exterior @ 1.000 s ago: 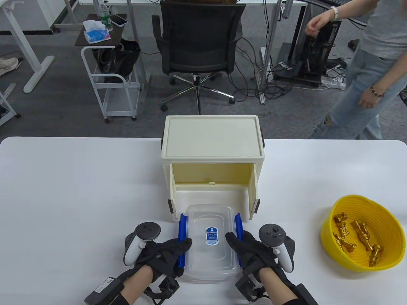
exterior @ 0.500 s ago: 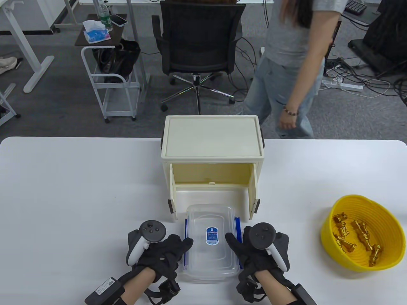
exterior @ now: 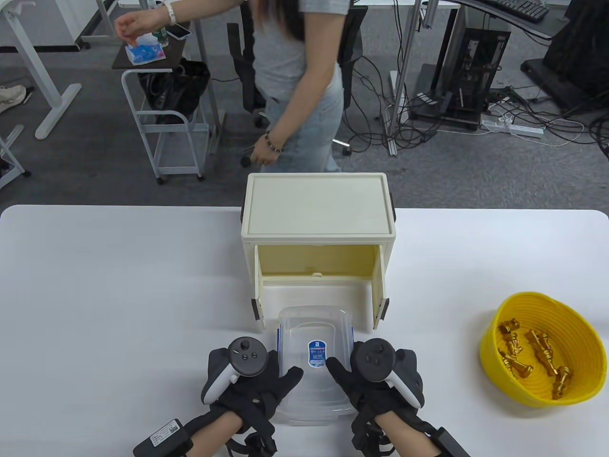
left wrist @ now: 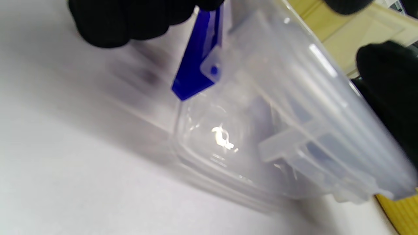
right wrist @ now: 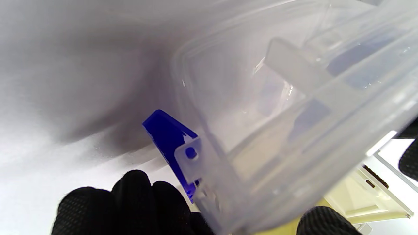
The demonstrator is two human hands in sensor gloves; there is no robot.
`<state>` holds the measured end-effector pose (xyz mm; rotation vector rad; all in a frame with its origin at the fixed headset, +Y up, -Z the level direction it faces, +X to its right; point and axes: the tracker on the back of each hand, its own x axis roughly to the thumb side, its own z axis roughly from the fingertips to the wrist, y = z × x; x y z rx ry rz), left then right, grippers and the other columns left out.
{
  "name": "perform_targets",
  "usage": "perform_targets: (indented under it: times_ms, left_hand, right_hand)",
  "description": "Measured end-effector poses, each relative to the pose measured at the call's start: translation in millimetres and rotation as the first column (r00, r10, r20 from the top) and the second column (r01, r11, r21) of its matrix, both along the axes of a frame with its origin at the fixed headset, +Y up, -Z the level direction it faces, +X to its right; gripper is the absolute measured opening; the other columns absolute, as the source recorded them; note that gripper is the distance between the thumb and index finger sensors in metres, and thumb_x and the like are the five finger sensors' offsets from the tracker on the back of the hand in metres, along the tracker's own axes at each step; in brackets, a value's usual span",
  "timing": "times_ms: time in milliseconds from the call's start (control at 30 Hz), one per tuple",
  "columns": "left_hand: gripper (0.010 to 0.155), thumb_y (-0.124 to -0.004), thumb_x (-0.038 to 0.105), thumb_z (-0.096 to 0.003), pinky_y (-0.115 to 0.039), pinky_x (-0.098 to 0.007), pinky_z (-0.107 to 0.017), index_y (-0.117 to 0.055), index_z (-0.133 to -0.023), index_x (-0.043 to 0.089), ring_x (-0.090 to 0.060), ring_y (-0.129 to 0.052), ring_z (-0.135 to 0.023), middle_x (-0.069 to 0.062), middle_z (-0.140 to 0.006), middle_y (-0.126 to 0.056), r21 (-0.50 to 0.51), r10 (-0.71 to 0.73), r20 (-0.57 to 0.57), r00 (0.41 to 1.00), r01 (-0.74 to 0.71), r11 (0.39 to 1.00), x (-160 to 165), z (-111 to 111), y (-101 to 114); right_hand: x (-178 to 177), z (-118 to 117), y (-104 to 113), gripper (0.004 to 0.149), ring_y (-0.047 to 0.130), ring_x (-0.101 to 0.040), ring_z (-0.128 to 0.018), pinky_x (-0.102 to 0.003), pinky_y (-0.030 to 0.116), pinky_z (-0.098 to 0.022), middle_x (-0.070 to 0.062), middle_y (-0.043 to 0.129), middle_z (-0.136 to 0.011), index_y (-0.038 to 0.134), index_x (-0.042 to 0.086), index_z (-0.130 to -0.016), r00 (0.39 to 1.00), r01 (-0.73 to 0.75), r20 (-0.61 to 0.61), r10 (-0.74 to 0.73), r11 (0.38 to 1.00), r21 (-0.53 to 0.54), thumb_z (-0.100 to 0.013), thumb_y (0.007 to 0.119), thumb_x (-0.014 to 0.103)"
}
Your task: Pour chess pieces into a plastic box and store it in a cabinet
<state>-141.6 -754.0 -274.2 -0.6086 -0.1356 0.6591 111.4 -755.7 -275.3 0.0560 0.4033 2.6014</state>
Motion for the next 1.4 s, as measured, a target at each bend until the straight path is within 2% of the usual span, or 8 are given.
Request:
perform_targets:
  times_ms: [100, 267, 400, 500, 733, 867, 1267, 1400]
  left_hand:
    - [0.088, -0.050, 0.062, -0.0586, -0.060, -0.066, -0.069, -0.022, -0.111, -0.003, -0.058, -0.046, -0.102, -0.038, -0.115, -0.028, 0.004, 0.032, -0.008, 0.999, -0.032, 0.999, 0, 1, 10]
    - [0.088, -0.050, 0.061, -0.0590, -0.060, -0.066, -0.069, -0.022, -0.111, -0.004, -0.059, -0.046, -0.102, -0.039, -0.115, -0.029, 0.127, 0.065, -0.013, 0.998, -0.063, 0.990, -3, 6, 41]
    - [0.086, -0.051, 0.059, -0.0594, -0.060, -0.067, -0.069, -0.021, -0.110, -0.003, -0.058, -0.048, -0.102, -0.038, -0.115, -0.030, 0.223, 0.204, -0.016, 0.979, -0.195, 0.955, -11, 8, 60]
    - [0.082, -0.054, 0.055, -0.0606, -0.060, -0.067, -0.069, -0.020, -0.110, -0.002, -0.056, -0.050, -0.102, -0.036, -0.115, -0.032, 0.283, 0.342, 0.001, 0.940, -0.328, 0.901, -16, 9, 69]
    - [0.070, -0.062, 0.036, -0.0612, -0.070, -0.057, -0.068, -0.023, -0.109, 0.003, -0.046, -0.070, -0.097, -0.030, -0.112, -0.048, 0.366, 0.536, 0.070, 0.841, -0.521, 0.771, -20, 8, 77]
    - [0.068, -0.064, 0.033, -0.0606, -0.076, -0.053, -0.065, -0.027, -0.110, 0.005, -0.041, -0.078, -0.093, -0.026, -0.110, -0.057, 0.369, 0.609, 0.089, 0.788, -0.594, 0.715, -23, 6, 75]
    - [0.062, -0.072, 0.028, -0.0578, -0.089, -0.041, -0.056, -0.041, -0.108, 0.009, -0.031, -0.094, -0.081, -0.015, -0.100, -0.077, 0.350, 0.766, 0.120, 0.631, -0.749, 0.562, -29, 3, 79]
    - [0.061, -0.075, 0.027, -0.0564, -0.091, -0.039, -0.054, -0.045, -0.107, 0.011, -0.031, -0.096, -0.078, -0.014, -0.099, -0.079, 0.408, 0.736, 0.177, 0.654, -0.729, 0.550, -31, 4, 84]
  right_hand:
    - [-1, 3, 10, 0.090, 0.073, -0.060, -0.080, -0.062, 0.073, -0.057, -0.044, 0.061, -0.097, 0.039, -0.017, -0.108, 0.999, 0.043, 0.012, -0.043, 0.999, 0.011, -0.061, 0.054, 0.058]
    - [-3, 9, 38, 0.090, 0.073, -0.060, -0.080, -0.062, 0.073, -0.057, -0.044, 0.061, -0.097, 0.037, -0.018, -0.107, 0.997, 0.076, 0.008, -0.077, 0.993, 0.094, -0.061, 0.054, 0.058]
    - [0, 13, 55, 0.091, 0.073, -0.060, -0.080, -0.062, 0.073, -0.057, -0.044, 0.061, -0.097, 0.037, -0.018, -0.107, 0.987, 0.160, -0.008, -0.161, 0.977, 0.141, -0.061, 0.054, 0.058]
    - [3, 14, 64, 0.090, 0.073, -0.061, -0.080, -0.062, 0.073, -0.057, -0.045, 0.060, -0.097, 0.037, -0.018, -0.107, 0.968, 0.250, -0.026, -0.249, 0.956, 0.151, -0.061, 0.054, 0.057]
    - [10, 15, 74, 0.083, 0.070, -0.061, -0.082, -0.063, 0.071, -0.059, -0.045, 0.056, -0.099, 0.031, -0.017, -0.107, 0.892, 0.451, -0.071, -0.446, 0.875, 0.178, -0.064, 0.053, 0.049]
    - [13, 15, 75, 0.080, 0.069, -0.060, -0.083, -0.064, 0.070, -0.059, -0.044, 0.055, -0.099, 0.030, -0.017, -0.107, 0.854, 0.519, -0.096, -0.511, 0.829, 0.209, -0.065, 0.053, 0.047]
    - [10, 18, 77, 0.080, 0.069, -0.059, -0.084, -0.064, 0.070, -0.060, -0.042, 0.056, -0.100, 0.029, -0.015, -0.108, 0.824, 0.566, -0.151, -0.546, 0.791, 0.231, -0.065, 0.054, 0.048]
    - [11, 17, 77, 0.080, 0.069, -0.058, -0.085, -0.065, 0.069, -0.061, -0.041, 0.055, -0.101, 0.029, -0.012, -0.109, 0.799, 0.601, -0.172, -0.576, 0.765, 0.232, -0.064, 0.052, 0.050]
